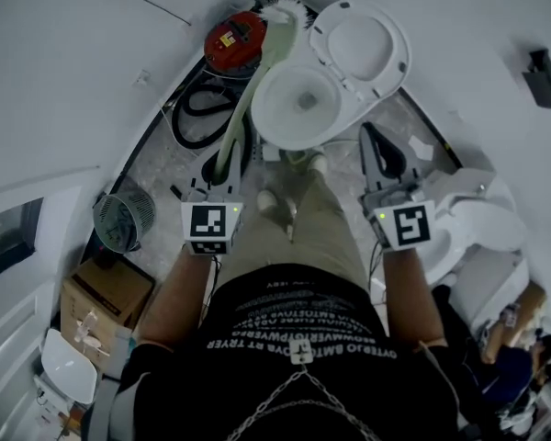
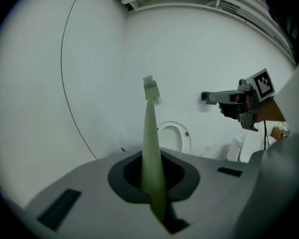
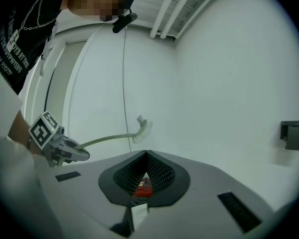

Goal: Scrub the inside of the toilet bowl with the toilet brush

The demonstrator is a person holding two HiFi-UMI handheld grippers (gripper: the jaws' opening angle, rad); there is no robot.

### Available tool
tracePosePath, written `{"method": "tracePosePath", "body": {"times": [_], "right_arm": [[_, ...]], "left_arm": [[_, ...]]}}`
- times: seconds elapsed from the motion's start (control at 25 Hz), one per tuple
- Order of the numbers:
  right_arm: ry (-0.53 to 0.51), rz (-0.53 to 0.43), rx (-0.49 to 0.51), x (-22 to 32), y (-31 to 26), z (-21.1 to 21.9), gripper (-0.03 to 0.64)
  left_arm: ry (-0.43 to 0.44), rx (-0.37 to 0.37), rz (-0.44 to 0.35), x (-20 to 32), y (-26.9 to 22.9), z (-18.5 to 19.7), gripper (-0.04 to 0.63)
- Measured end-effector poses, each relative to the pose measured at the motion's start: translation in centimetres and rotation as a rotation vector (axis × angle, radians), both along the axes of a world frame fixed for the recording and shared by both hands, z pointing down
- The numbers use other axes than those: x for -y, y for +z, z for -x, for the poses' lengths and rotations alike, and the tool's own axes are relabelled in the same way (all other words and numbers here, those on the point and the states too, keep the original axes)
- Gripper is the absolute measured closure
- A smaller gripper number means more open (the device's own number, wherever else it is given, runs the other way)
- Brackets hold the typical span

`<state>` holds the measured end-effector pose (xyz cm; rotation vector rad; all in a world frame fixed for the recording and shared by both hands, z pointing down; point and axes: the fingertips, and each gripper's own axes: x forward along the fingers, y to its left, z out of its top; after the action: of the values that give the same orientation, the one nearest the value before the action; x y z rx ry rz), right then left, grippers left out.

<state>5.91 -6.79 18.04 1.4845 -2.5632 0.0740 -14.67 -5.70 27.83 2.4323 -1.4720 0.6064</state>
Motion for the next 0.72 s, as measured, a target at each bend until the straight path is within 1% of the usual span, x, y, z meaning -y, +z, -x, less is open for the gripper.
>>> {"method": "tracePosePath", "body": {"times": [0.16,0.28,0.52,0.72], "right_arm": [[-0.015,0.018,0.0,0.9,1.3,-0.2,0.614],[-0.041,0.023,-0.001,1.7,2.7,0.2,0.614],[-0.066,0.042,0.009,3.5,4.3,-0.1,0.614],[-0.084,0.06,0.005,4.7,5.4,-0.6,0.614]], "left_arm": [[-0.011,-0.004,0.025,0.2,1.4,-0.8,0.594],[0.002,0.03,0.057,0.1,3.4,-0.6,0.594],[0.002,0.049,0.111,0.5,5.5,-1.5,0.594],[-0.01,0.047,0.14,0.9,7.3,-2.1,0.594]]}}
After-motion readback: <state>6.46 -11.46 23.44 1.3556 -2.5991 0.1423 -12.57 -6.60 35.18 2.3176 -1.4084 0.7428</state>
